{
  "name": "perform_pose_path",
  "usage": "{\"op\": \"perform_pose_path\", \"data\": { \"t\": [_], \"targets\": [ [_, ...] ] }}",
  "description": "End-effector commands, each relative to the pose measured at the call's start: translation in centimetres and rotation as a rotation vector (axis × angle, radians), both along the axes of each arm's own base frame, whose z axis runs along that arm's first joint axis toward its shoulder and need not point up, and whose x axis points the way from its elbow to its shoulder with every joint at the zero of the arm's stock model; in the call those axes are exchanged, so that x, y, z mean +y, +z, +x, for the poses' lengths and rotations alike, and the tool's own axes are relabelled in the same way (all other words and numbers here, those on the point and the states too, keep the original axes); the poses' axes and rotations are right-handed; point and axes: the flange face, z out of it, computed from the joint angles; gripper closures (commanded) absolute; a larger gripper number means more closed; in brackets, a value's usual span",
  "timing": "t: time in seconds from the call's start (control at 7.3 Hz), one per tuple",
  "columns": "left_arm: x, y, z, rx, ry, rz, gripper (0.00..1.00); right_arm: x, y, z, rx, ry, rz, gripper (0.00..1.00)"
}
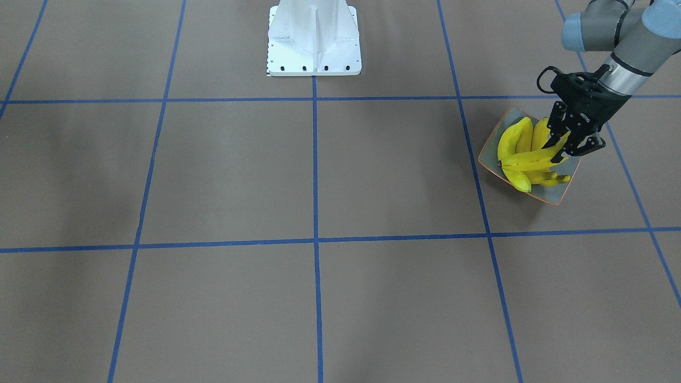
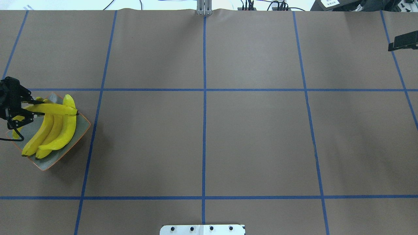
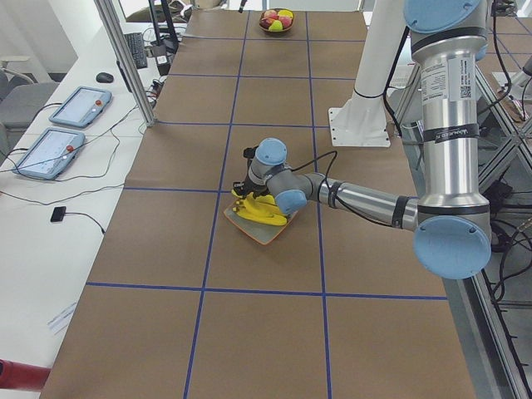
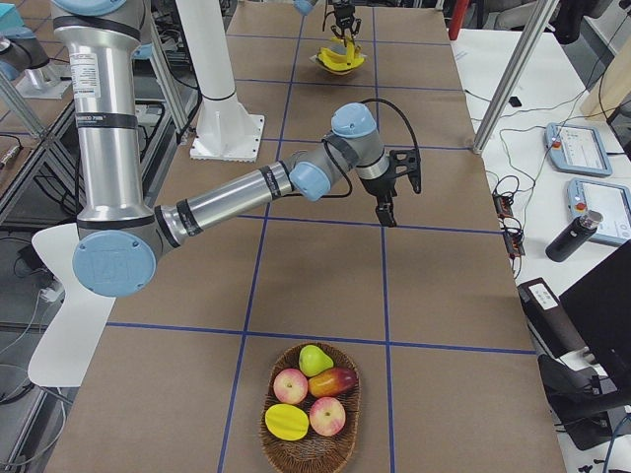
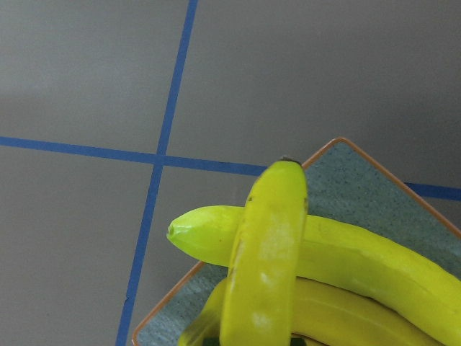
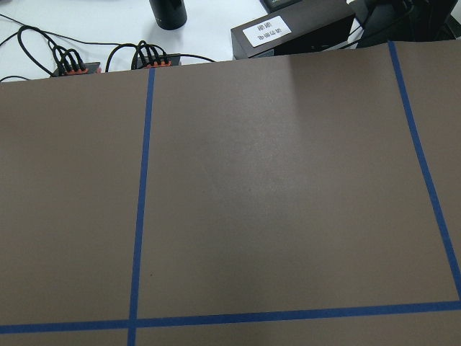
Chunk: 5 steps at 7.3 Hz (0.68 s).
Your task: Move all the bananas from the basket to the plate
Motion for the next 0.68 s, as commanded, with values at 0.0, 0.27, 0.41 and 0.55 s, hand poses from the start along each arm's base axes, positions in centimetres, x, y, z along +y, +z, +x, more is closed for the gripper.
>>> {"op": "perform_pose_path", "data": {
  "t": [0.0,0.27,0.41,0.55],
  "targets": [
    [0.4,-0.6,0.4,0.046,0.054,-0.017,0.24,-0.1,0.1,0.2,0.000,0.003,-0.004,0.00],
    [0.5,-0.6,0.1,0.069,0.083,-0.038,0.00,0.1,0.1,0.4,-0.018,-0.009,-0.010,0.00],
    [-0.1,-1.2,-1.2,0.087,0.030,-0.077,0.00,0.1,0.3,0.6,-0.032,-0.019,-0.017,0.00],
    [-0.9,-2.4,-1.8,0.139,-0.056,-0.174,0.00,0.0,0.5,1.0,-0.022,-0.028,-0.007,0.00]
  ]
}}
